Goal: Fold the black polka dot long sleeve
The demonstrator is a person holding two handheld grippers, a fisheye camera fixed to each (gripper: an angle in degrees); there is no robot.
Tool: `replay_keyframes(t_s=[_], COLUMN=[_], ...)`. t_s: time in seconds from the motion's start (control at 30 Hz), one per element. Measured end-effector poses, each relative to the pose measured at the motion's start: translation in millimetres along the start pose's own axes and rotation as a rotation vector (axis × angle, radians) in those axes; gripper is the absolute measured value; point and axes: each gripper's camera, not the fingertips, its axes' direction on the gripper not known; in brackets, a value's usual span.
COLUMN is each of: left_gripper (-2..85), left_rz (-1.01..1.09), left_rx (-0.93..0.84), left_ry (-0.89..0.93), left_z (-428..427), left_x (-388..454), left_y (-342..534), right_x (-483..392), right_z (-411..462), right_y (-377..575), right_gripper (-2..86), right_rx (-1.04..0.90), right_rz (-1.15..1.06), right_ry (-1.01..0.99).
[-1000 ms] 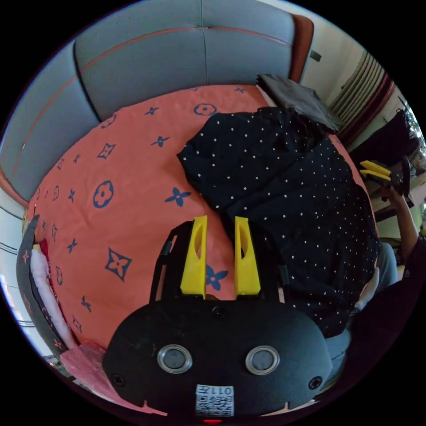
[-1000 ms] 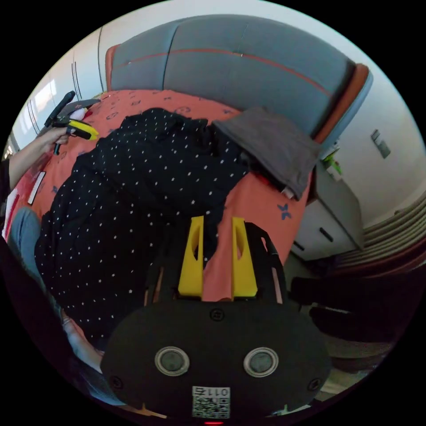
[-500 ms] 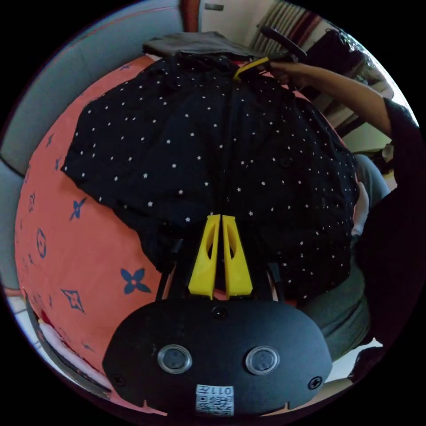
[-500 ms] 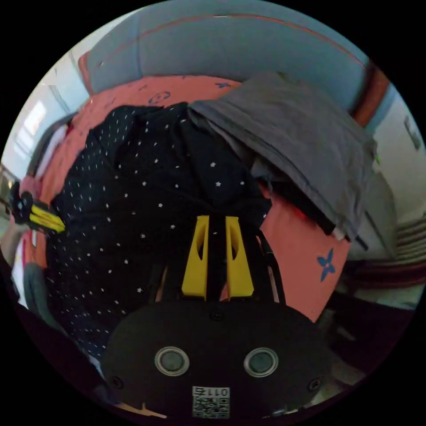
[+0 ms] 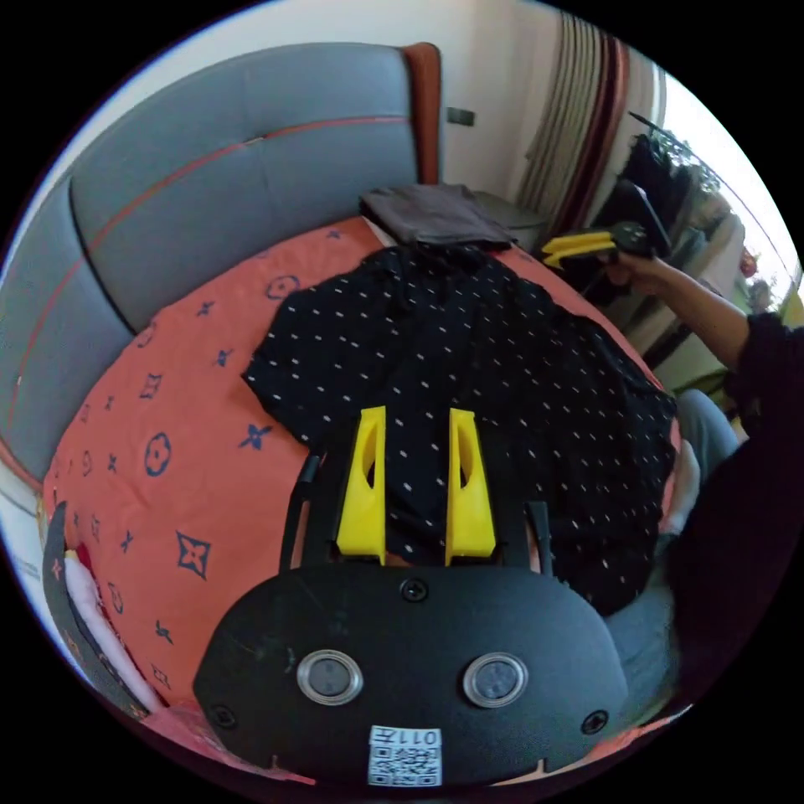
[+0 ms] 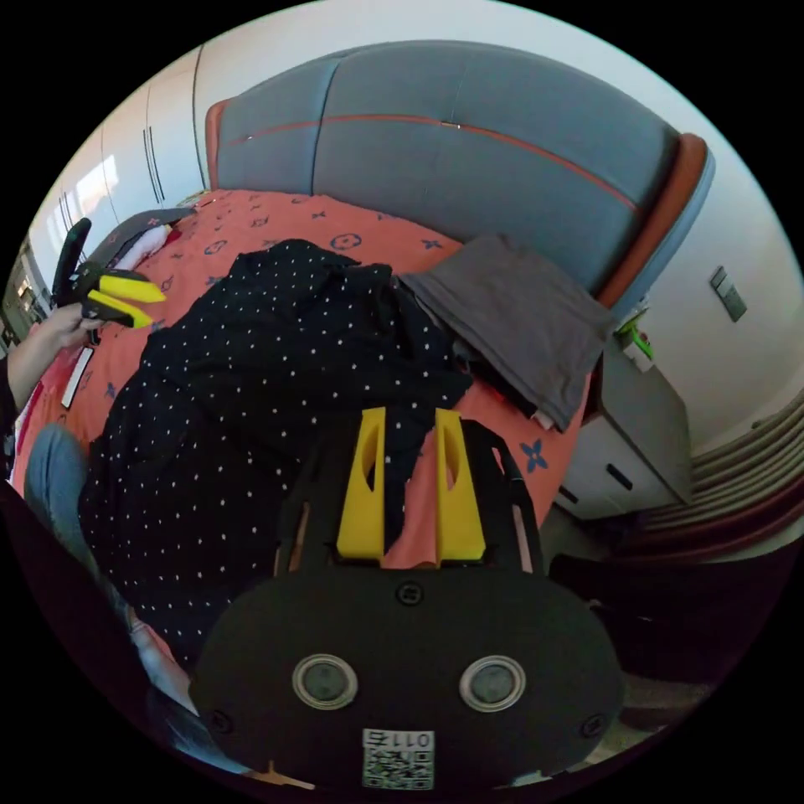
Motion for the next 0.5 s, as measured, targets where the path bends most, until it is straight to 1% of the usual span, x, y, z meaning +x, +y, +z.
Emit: replay_keyframes(t_s=[0.07, 0.17, 0.23, 0.3, 0.37, 0.43, 0.5], left_gripper=[8.8, 8.8, 8.9, 9.1, 9.4, 9.6, 9.9], left_rz=[-0.075, -0.135, -0.132, -0.15, -0.156, -0.157, -0.164], left_rx=[0.025, 0.027, 0.039, 0.039, 0.018, -0.008, -0.056], left_ry=[-0.042, 0.013, 0.017, 0.085, 0.085, 0.069, 0.108], left_z=[7.0, 21.2, 28.7, 44.1, 59.4, 77.2, 101.8], left_x=[-24.1, -66.3, -85.2, -112.2, -129.3, -143.6, -158.6], left_y=[-14.8, -41.9, -61.0, -90.0, -110.9, -128.2, -143.2], right_x=[3.9, 10.1, 17.5, 31.3, 37.9, 41.4, 43.7], right_z=[11.2, 38.6, 53.5, 74.2, 93.3, 116.4, 151.7], right_y=[-25.3, -75.8, -108.3, -153.4, -184.9, -211.9, -237.9], right_gripper=[8.9, 8.8, 8.6, 9.0, 9.8, 11.7, 15.0], right_rx=[-0.006, -0.041, -0.041, -0.031, -0.043, -0.097, -0.225], right_rz=[-0.04, -0.145, -0.165, -0.127, -0.114, -0.116, -0.123], right_ry=[-0.002, -0.03, -0.109, -0.267, -0.303, -0.317, -0.357])
